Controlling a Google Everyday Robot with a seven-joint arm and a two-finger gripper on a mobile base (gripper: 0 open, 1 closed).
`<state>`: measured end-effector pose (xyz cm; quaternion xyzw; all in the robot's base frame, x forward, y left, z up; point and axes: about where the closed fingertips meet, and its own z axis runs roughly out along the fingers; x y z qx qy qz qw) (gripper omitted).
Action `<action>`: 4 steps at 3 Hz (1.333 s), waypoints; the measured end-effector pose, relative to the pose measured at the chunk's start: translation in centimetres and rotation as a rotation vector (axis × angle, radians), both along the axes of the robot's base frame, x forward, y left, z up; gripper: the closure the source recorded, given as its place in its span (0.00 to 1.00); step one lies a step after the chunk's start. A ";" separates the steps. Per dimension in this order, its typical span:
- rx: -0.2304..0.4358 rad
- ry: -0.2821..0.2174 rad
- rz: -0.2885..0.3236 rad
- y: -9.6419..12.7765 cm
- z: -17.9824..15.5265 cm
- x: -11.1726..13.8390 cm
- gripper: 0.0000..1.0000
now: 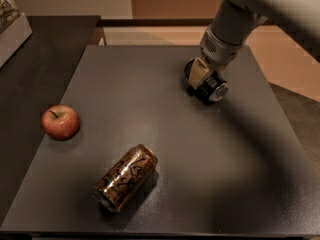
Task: Move pepsi can near orange can
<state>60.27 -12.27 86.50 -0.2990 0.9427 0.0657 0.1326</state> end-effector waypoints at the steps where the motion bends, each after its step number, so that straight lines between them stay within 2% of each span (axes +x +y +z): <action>1: -0.013 0.008 0.043 1.1 -1.4 -3.4 1.00; 2: -0.014 -0.009 0.086 3.4 -1.2 -5.5 1.00; 3: -0.040 -0.058 0.170 6.7 1.0 -8.8 1.00; 4: -0.082 -0.099 0.237 9.1 2.7 -11.6 1.00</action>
Offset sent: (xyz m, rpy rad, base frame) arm -0.1234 0.1042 0.0397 -0.0576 -0.1210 0.2544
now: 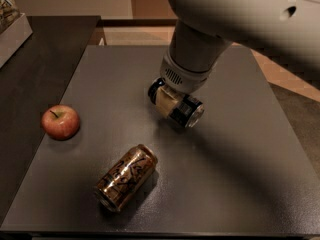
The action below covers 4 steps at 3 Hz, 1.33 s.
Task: Move pepsi can near orange can
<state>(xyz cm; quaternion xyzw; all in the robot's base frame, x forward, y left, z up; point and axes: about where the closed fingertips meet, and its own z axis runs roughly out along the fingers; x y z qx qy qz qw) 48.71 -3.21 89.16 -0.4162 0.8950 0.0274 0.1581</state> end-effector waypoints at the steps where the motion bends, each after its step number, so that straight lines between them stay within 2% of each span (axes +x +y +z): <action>1: -0.036 -0.013 0.035 1.4 0.5 -1.2 1.00; 4: -0.046 0.041 0.067 3.5 -0.9 -0.8 1.00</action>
Offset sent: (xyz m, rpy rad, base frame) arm -0.0109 0.0294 -0.0051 -0.0685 0.0177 0.0678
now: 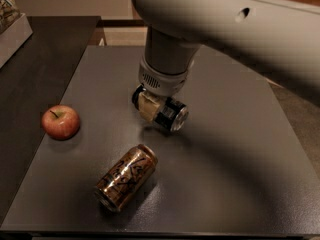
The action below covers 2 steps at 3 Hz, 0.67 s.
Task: Move pepsi can near orange can
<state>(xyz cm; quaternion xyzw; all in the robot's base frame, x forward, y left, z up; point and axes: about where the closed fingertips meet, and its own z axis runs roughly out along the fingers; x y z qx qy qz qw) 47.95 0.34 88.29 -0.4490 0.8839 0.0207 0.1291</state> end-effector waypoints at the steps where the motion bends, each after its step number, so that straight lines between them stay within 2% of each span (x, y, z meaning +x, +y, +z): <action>1: 0.003 0.020 -0.003 0.9 -0.4 -0.1 1.00; 2: 0.001 0.045 -0.020 1.6 -1.3 -0.5 1.00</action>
Offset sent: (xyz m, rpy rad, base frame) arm -0.0084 0.0242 -0.0267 -0.0012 0.0851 -0.0425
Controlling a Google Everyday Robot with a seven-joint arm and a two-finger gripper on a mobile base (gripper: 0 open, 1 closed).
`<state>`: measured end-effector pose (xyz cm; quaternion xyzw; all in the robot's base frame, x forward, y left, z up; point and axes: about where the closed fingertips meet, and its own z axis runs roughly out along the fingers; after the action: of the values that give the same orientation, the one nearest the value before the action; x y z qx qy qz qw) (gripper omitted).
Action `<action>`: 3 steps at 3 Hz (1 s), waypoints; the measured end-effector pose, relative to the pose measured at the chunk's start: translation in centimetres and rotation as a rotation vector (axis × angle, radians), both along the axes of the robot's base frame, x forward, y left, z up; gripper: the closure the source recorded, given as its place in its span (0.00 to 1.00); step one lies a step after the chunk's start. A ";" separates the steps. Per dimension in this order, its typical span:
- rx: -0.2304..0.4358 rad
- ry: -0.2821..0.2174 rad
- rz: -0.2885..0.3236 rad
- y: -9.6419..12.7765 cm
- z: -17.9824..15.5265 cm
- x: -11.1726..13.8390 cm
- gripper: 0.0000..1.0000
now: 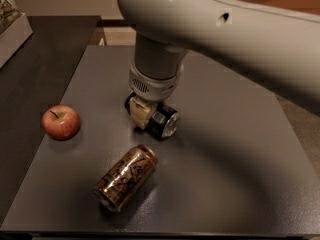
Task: Move pepsi can near orange can
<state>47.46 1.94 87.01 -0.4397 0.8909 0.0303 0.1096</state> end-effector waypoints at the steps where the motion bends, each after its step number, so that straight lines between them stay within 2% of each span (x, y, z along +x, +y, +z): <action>1: -0.009 0.010 -0.027 0.5 -0.8 0.0 0.84; 3: -0.018 0.030 -0.046 1.2 -1.9 -0.3 0.37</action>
Offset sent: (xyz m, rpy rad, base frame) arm 0.0021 0.0159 -0.0292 -0.0314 0.0459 -0.0663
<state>47.13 3.12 85.07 -0.4195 0.9026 0.0265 0.0929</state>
